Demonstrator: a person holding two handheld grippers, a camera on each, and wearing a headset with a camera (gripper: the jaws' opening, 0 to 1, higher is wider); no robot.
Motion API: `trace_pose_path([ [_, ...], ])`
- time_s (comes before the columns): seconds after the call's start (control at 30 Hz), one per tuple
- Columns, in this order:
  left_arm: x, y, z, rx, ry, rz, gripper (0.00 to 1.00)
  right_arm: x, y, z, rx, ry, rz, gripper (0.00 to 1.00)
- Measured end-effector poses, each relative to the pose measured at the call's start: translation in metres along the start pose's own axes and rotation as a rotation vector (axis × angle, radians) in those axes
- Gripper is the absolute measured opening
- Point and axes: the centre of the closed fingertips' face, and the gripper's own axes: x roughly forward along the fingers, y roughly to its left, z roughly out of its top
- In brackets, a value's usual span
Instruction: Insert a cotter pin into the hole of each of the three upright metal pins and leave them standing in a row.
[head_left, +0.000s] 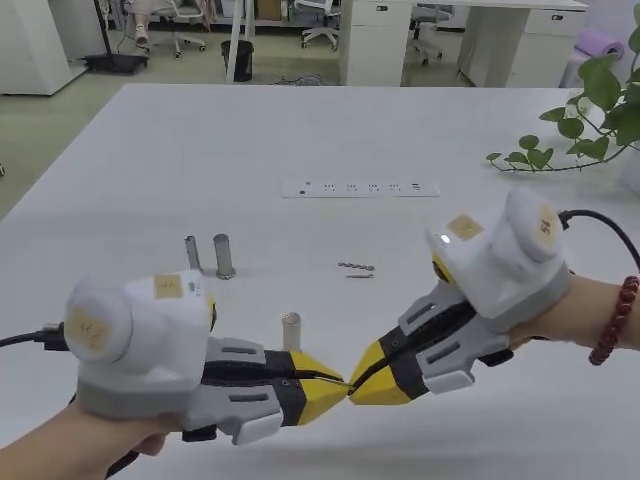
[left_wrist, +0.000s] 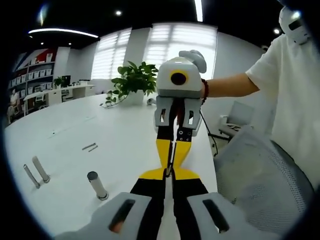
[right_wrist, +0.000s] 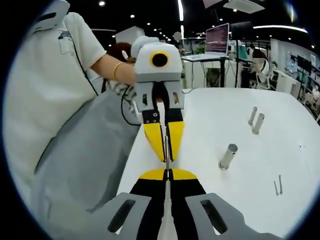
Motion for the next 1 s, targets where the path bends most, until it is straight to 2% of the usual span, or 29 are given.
trace_pose_path([
  [0.17,0.0,0.006,0.001,0.004,-0.007,0.033,0.04,-0.002,-0.006,0.0,-0.023,0.026,-0.025,0.03],
  [0.27,0.0,0.013,-0.003,0.015,0.001,0.073,0.06,-0.003,-0.012,-0.002,-0.05,0.058,-0.047,0.03],
  [0.53,-0.003,0.025,-0.011,0.003,0.015,0.14,0.12,-0.003,-0.023,-0.009,-0.079,0.117,-0.086,0.03],
  [1.0,-0.018,0.059,-0.019,-0.032,0.006,0.295,0.16,-0.002,-0.052,-0.021,-0.104,0.207,-0.151,0.03],
])
